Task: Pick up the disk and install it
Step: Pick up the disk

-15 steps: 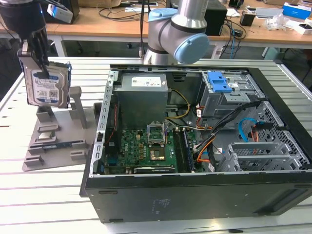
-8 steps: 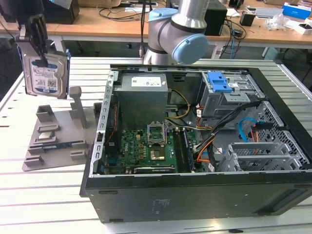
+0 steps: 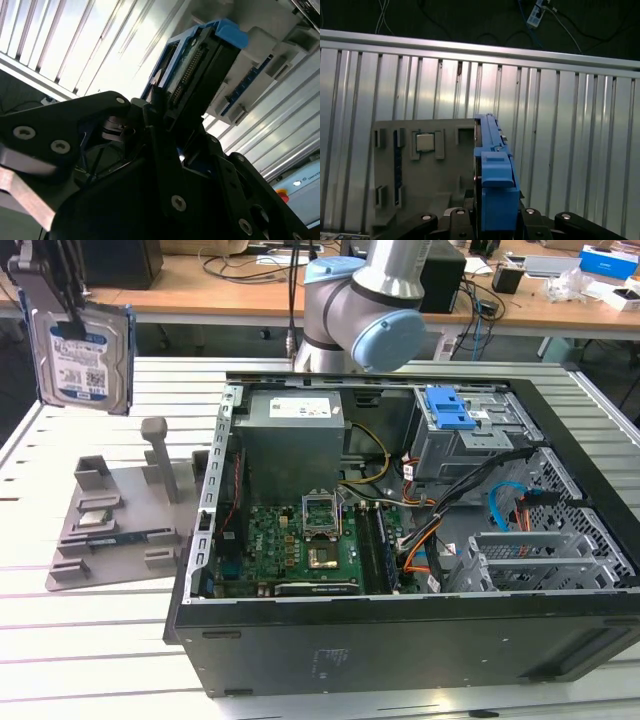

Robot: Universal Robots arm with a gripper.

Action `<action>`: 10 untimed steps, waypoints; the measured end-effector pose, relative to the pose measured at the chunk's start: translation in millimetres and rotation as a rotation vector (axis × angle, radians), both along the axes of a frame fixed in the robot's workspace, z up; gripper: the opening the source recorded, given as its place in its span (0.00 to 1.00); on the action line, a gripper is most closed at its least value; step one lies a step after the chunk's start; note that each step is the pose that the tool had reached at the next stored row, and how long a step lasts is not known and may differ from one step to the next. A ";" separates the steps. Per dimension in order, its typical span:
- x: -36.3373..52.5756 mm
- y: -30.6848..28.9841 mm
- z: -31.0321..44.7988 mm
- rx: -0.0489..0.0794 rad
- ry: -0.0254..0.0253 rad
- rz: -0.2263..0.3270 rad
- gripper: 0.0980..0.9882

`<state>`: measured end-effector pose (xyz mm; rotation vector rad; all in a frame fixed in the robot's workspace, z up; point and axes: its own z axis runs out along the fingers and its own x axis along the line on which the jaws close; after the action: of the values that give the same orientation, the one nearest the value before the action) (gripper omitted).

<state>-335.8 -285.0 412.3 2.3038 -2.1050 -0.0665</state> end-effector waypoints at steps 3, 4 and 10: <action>0.0 3.4 17.4 0.000 0.0000 0.000 0.30; 0.1 3.6 23.7 0.000 0.0001 0.000 0.30; 0.0 6.7 76.9 0.000 0.0001 0.000 0.30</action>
<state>-335.8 -278.3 489.2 2.3038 -2.1049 -0.0666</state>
